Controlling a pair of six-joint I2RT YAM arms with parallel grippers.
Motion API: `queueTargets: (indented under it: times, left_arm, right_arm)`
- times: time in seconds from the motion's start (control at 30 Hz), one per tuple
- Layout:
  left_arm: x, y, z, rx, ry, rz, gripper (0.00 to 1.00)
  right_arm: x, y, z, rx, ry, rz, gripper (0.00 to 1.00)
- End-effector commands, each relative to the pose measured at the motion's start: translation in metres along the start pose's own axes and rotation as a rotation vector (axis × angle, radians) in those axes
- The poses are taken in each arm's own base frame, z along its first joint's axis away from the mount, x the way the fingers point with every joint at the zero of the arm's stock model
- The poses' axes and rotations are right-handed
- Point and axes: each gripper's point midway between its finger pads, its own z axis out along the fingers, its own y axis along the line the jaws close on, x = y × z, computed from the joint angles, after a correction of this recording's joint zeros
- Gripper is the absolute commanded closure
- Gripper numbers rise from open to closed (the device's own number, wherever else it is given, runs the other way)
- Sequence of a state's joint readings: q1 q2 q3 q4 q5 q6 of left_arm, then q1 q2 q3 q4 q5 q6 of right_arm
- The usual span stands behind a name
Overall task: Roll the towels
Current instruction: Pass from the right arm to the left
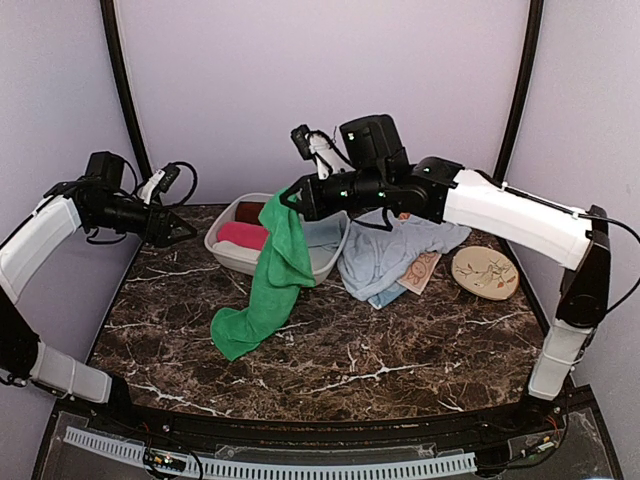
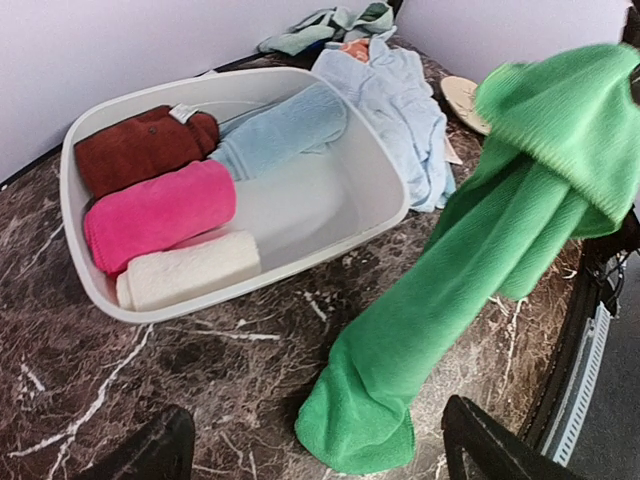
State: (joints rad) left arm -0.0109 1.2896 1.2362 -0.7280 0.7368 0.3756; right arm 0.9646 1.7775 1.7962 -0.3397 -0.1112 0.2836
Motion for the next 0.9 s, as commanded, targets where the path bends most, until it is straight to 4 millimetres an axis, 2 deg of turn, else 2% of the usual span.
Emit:
queueTargets:
  times: [0.0, 0.1, 0.23, 0.4, 0.57, 0.7, 0.77, 0.87]
  left_arm:
    - [-0.016, -0.044, 0.003, 0.128, -0.010, 0.077, 0.12]
    - [-0.022, -0.063, 0.013, 0.196, -0.006, 0.069, 0.12]
    - [-0.034, -0.078, 0.016, 0.339, -0.023, -0.030, 0.11]
    - [-0.031, -0.094, 0.018, 0.484, -0.024, -0.132, 0.11]
    - [-0.031, -0.111, 0.009, 0.603, -0.031, -0.202, 0.16]
    - [-0.033, -0.119, 0.000, 0.627, -0.040, -0.210, 0.33]
    - [-0.030, -0.122, -0.003, 0.631, -0.037, -0.211, 0.39]
    - [-0.022, -0.122, -0.002, 0.625, -0.021, -0.221, 0.35]
  right_arm:
    - [-0.001, 0.024, 0.008, -0.135, -0.036, 0.036, 1.00]
    - [0.007, 0.042, 0.014, -0.202, -0.024, 0.025, 1.00]
    - [0.015, 0.071, 0.018, -0.307, -0.010, -0.017, 1.00]
    - [0.024, 0.095, 0.018, -0.375, -0.004, -0.060, 1.00]
    - [0.023, 0.095, 0.024, -0.347, -0.007, -0.072, 1.00]
    - [0.023, 0.092, 0.028, -0.324, -0.003, -0.080, 1.00]
    - [0.024, 0.091, 0.029, -0.321, -0.003, -0.083, 1.00]
    - [0.024, 0.088, 0.029, -0.298, -0.004, -0.095, 1.00]
